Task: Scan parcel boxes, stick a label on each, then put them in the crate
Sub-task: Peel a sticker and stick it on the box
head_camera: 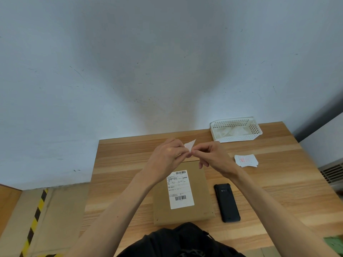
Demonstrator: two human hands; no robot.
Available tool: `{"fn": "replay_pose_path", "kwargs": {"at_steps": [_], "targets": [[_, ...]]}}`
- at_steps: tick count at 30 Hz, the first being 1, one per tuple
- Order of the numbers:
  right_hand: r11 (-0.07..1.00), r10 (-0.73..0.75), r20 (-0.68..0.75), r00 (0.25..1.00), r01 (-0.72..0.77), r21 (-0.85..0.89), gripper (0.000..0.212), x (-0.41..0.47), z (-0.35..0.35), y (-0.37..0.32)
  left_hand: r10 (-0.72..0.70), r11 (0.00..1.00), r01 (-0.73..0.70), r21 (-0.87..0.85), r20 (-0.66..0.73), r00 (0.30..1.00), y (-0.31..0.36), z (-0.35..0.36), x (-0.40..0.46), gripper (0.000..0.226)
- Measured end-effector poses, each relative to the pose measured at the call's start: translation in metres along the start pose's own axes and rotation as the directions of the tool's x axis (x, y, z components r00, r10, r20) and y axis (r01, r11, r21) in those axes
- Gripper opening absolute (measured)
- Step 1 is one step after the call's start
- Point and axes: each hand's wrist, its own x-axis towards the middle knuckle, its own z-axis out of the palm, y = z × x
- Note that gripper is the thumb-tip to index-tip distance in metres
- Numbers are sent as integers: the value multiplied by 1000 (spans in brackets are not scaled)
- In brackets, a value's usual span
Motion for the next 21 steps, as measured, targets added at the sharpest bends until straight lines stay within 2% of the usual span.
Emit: {"fn": "replay_pose_path", "kwargs": {"at_steps": [11, 15, 18, 21], "targets": [[991, -56, -29, 998, 52, -127, 17, 1, 3, -4, -21, 1000, 20, 4, 60, 998, 4, -5, 4, 32], [987, -59, -18, 998, 56, -153, 15, 0, 7, -7, -54, 998, 53, 16, 58, 997, 6, -6, 5, 25], [988, -71, -12, 997, 69, -138, 16, -1, 8, -10, -116, 991, 120, -58, 69, 991, 2, -6, 4, 26], [991, -90, 0, 996, 90, -97, 21, -2, 8, -13, -185, 962, 197, -189, 77, 980, 2, -9, 3, 14]]}}
